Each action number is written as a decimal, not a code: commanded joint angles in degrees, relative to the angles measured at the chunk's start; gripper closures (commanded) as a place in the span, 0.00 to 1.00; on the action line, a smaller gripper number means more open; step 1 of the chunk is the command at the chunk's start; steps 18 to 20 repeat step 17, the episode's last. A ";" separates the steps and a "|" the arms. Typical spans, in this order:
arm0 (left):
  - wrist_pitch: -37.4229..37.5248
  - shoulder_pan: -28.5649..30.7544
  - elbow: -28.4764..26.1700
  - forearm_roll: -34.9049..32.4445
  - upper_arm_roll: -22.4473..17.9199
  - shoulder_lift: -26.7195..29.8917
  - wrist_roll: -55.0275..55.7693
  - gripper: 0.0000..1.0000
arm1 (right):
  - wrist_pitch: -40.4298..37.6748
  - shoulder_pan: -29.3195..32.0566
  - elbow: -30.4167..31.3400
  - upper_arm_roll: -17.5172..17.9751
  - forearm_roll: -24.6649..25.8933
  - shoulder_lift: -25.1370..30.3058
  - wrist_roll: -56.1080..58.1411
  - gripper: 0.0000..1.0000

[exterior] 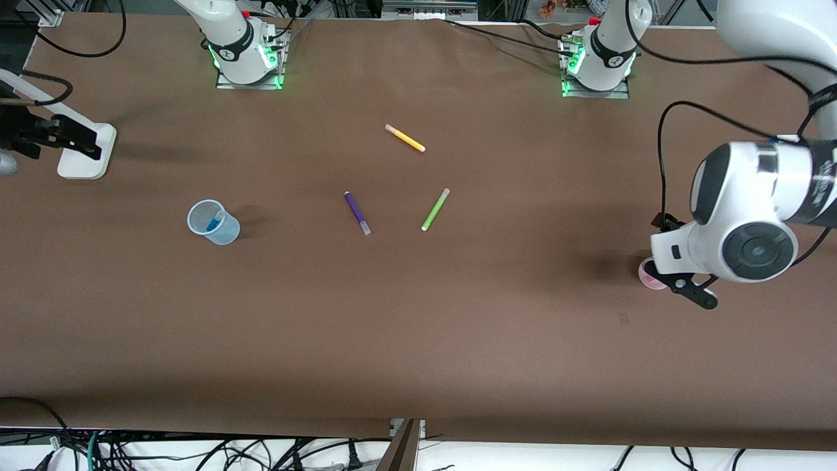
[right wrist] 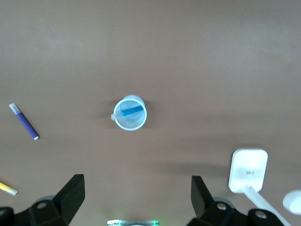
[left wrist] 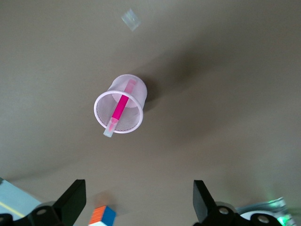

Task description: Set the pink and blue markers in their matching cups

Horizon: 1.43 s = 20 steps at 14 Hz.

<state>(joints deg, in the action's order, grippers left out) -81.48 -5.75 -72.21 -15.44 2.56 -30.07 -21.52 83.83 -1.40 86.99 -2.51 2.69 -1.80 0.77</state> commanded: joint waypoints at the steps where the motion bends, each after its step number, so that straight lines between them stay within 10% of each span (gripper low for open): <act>1: 0.54 0.56 0.13 6.62 0.51 3.61 5.16 0.00 | -2.60 1.13 1.96 0.40 0.31 2.50 -2.97 0.00; 5: 0.36 1.18 2.79 15.44 -0.81 10.44 13.23 0.00 | -3.49 1.49 1.43 0.13 -1.54 1.63 -2.88 0.00; 11: -22.73 3.73 -31.56 17.90 -1.07 33.74 26.18 0.00 | -4.72 1.57 -1.56 0.04 -1.28 -0.48 -2.27 0.00; 20: -19.17 3.56 -31.59 17.29 -1.07 33.76 26.09 0.00 | -4.37 1.57 -1.56 0.04 -1.37 -0.48 -2.27 0.00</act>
